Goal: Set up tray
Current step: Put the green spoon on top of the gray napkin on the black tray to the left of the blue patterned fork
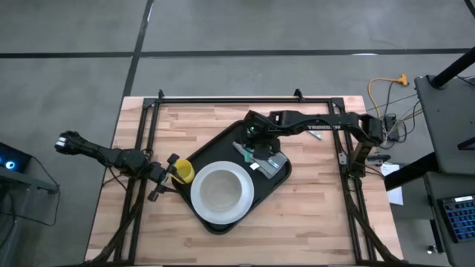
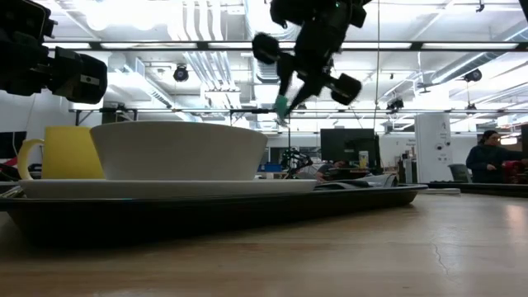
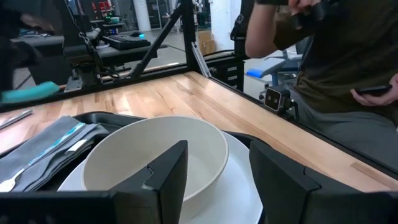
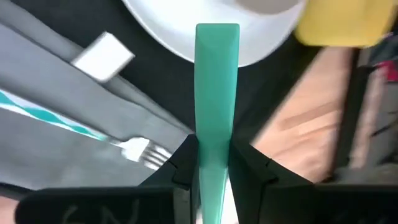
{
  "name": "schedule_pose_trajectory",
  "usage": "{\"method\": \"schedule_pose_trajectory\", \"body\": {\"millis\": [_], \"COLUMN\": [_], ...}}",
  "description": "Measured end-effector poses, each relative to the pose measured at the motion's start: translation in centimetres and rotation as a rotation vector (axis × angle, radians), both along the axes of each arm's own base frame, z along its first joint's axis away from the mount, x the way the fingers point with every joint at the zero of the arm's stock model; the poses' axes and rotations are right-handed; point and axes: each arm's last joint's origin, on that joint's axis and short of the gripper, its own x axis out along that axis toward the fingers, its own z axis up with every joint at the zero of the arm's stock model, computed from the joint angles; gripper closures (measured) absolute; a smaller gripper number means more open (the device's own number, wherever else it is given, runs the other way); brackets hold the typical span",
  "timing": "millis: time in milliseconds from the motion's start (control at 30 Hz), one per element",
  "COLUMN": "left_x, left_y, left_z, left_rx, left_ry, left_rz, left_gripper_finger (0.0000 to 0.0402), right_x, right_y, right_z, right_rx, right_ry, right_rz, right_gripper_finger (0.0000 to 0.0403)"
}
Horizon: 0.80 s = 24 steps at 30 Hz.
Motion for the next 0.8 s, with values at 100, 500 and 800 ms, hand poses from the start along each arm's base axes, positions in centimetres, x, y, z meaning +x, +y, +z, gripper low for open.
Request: {"method": "schedule_pose_trajectory", "body": {"millis": [100, 500, 800], "left_x": [0.0, 0.0, 0.0], "left_y": [0.0, 0.0, 0.0], "left_z": [0.0, 0.0, 0.0], "left_rx": [0.0, 0.0, 0.0], "left_ry": [0.0, -0.001, 0.0], "left_rz": [0.0, 0.0, 0.0], "left_gripper_finger": [0.0242, 0.0242, 0.0242], "right_x": [0.6, 1.1, 1.4], "right_y": [-0.1, 0.2, 0.6], "right_z": [0.9, 1.8, -3.0], "right_rx": [-0.04, -0.152, -0.201], "right_ry": [-0.071, -0.111, 0.127], "right_rz": [0.034, 0.207, 0.421], "right_gripper_finger": [0.0353, 0.0353, 0.0353]}}
